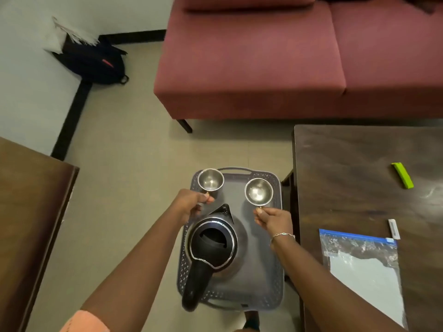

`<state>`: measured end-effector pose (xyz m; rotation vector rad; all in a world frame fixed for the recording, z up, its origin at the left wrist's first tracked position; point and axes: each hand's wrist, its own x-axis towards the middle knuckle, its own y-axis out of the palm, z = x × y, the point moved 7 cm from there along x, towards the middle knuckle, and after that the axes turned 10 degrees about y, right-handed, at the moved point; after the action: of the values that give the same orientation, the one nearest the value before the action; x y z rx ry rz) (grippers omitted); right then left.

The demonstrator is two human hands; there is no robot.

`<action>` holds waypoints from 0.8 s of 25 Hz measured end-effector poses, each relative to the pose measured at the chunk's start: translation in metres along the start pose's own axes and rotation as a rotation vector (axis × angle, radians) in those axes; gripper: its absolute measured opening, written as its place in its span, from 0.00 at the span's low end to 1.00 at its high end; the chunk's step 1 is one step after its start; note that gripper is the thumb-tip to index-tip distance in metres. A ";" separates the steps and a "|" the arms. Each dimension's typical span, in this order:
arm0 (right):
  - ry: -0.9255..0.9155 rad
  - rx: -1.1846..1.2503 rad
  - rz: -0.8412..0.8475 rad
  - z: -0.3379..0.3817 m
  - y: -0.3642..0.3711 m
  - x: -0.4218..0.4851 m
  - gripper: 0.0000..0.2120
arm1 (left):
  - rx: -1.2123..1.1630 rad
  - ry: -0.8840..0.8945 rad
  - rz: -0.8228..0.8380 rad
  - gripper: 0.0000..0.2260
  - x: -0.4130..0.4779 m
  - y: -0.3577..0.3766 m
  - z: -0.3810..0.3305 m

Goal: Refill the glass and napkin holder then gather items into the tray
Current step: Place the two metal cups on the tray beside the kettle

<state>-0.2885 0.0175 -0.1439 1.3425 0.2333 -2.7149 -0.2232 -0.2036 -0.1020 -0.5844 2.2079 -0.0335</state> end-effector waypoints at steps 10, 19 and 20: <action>0.139 0.141 -0.051 -0.027 0.037 0.034 0.09 | 0.016 -0.063 -0.009 0.08 0.053 0.002 0.044; 0.215 0.217 -0.057 -0.037 0.050 0.049 0.10 | 0.041 -0.036 0.001 0.04 0.075 0.010 0.058; 0.220 0.221 -0.057 -0.037 0.050 0.049 0.10 | 0.044 -0.029 0.007 0.05 0.078 0.011 0.059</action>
<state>-0.2814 -0.0263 -0.2100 1.7220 -0.0144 -2.7012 -0.2265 -0.2161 -0.1993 -0.5496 2.1754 -0.0697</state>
